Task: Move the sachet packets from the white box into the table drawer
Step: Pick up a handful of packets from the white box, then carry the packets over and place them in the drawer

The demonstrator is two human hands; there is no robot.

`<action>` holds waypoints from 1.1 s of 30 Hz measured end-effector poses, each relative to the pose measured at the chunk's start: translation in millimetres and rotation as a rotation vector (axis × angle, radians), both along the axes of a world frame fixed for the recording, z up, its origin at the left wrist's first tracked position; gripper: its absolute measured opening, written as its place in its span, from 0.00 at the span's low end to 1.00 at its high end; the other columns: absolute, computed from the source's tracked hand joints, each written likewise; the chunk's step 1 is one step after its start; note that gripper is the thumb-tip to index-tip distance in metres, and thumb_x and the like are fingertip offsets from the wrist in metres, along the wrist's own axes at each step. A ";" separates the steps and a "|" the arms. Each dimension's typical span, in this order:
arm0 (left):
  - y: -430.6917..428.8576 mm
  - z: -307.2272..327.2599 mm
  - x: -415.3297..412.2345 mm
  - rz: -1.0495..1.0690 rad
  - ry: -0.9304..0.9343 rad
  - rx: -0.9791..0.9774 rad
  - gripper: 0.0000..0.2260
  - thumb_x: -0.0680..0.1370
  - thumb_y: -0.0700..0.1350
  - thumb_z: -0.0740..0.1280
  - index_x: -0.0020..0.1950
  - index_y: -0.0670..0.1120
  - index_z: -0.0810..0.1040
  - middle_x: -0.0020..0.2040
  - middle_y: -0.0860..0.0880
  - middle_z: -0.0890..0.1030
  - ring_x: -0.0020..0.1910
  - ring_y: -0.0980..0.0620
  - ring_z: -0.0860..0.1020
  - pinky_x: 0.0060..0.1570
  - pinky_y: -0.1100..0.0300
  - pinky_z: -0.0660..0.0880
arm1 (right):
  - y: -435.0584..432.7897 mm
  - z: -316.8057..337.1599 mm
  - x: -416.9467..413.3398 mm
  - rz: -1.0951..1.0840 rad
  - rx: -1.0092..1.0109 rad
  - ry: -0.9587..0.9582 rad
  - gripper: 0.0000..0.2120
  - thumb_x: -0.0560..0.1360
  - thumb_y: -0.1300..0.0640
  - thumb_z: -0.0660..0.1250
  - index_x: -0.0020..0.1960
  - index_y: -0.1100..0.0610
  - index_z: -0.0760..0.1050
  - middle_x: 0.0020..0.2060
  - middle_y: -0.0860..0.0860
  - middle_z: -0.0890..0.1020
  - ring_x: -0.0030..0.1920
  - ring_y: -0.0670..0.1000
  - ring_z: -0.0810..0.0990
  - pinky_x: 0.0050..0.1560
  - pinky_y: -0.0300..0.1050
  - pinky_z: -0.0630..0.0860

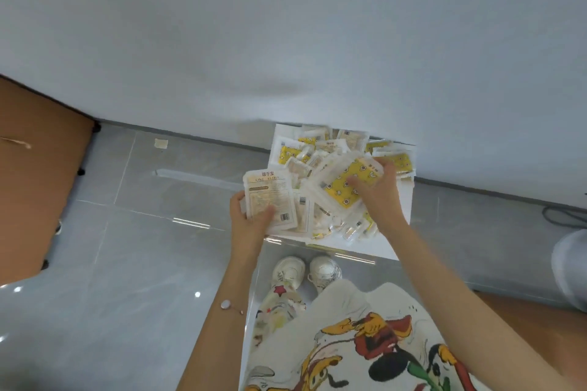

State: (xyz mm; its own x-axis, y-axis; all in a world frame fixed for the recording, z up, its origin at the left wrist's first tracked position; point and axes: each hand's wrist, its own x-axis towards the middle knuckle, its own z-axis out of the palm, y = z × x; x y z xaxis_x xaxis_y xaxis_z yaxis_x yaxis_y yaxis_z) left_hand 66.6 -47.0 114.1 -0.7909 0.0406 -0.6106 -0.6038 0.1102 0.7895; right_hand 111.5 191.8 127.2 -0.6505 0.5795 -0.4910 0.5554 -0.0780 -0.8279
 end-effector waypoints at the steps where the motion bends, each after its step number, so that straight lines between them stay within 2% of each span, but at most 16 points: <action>1: -9.6 12.3 2.9 0.042 0.014 -0.004 0.21 0.75 0.38 0.71 0.57 0.60 0.68 0.52 0.51 0.82 0.46 0.55 0.84 0.42 0.58 0.81 | -9.5 14.9 -8.2 0.049 0.004 0.018 0.26 0.71 0.54 0.74 0.60 0.44 0.62 0.50 0.43 0.75 0.41 0.41 0.81 0.38 0.37 0.77; 3: -34.4 35.9 8.0 0.142 0.049 -0.004 0.23 0.75 0.38 0.71 0.61 0.60 0.68 0.53 0.51 0.82 0.48 0.55 0.83 0.44 0.56 0.82 | -31.5 41.9 -23.1 0.131 -0.020 0.076 0.24 0.70 0.55 0.75 0.57 0.43 0.65 0.50 0.42 0.76 0.42 0.42 0.81 0.39 0.38 0.77; 6: -80.2 64.6 12.3 0.279 0.127 -0.010 0.24 0.75 0.38 0.71 0.64 0.58 0.66 0.54 0.51 0.81 0.50 0.52 0.83 0.48 0.52 0.81 | -70.5 75.6 -44.9 0.247 -0.082 0.135 0.23 0.70 0.59 0.76 0.52 0.38 0.67 0.46 0.42 0.79 0.39 0.39 0.82 0.34 0.34 0.77; 9: -137.3 82.9 17.9 0.403 0.196 -0.021 0.24 0.76 0.39 0.71 0.63 0.60 0.66 0.54 0.51 0.81 0.51 0.52 0.83 0.50 0.50 0.81 | -126.8 99.7 -64.8 0.403 -0.096 0.168 0.23 0.69 0.60 0.76 0.52 0.40 0.68 0.46 0.44 0.80 0.40 0.38 0.82 0.35 0.32 0.77; 13: -206.6 95.9 30.2 0.550 0.240 -0.047 0.24 0.76 0.41 0.71 0.59 0.67 0.67 0.57 0.50 0.81 0.53 0.53 0.82 0.51 0.51 0.81 | -201.4 114.5 -81.3 0.571 -0.090 0.178 0.23 0.70 0.60 0.75 0.53 0.41 0.67 0.47 0.43 0.79 0.40 0.37 0.81 0.35 0.31 0.76; 19: -340.2 110.0 72.1 0.773 0.240 -0.052 0.24 0.76 0.41 0.70 0.66 0.58 0.64 0.56 0.50 0.80 0.53 0.51 0.82 0.55 0.47 0.79 | -349.4 132.1 -92.9 0.813 -0.115 0.176 0.24 0.70 0.62 0.75 0.56 0.44 0.67 0.49 0.45 0.79 0.43 0.40 0.82 0.37 0.34 0.77; 22: -402.7 116.0 96.1 0.855 0.243 -0.058 0.24 0.76 0.41 0.70 0.65 0.58 0.64 0.56 0.50 0.81 0.52 0.51 0.82 0.53 0.51 0.80 | -424.2 137.8 -94.8 0.903 -0.113 0.171 0.23 0.70 0.64 0.74 0.54 0.44 0.66 0.49 0.47 0.78 0.41 0.37 0.82 0.36 0.32 0.77; 26: -474.8 118.3 120.0 0.975 0.246 -0.087 0.23 0.76 0.42 0.70 0.64 0.59 0.64 0.56 0.49 0.81 0.51 0.53 0.82 0.48 0.58 0.81 | -517.3 141.1 -97.2 0.996 -0.138 0.163 0.22 0.71 0.65 0.73 0.56 0.49 0.67 0.50 0.49 0.78 0.42 0.41 0.82 0.36 0.32 0.77; 33: -564.4 113.2 137.8 1.220 0.227 -0.067 0.24 0.77 0.40 0.70 0.65 0.57 0.63 0.55 0.50 0.81 0.51 0.53 0.82 0.46 0.57 0.81 | -662.7 143.9 -104.2 1.174 -0.189 0.155 0.22 0.71 0.65 0.73 0.57 0.49 0.66 0.50 0.48 0.78 0.44 0.42 0.82 0.37 0.33 0.78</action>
State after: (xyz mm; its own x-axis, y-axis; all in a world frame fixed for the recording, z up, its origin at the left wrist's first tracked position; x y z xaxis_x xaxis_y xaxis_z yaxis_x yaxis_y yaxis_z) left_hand 204.4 -611.3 227.3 -0.3777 -0.8212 -0.4278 -0.1909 -0.3830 0.9038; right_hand 7.2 -470.9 271.1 -0.7933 -0.4802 -0.3743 0.2642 0.2822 -0.9222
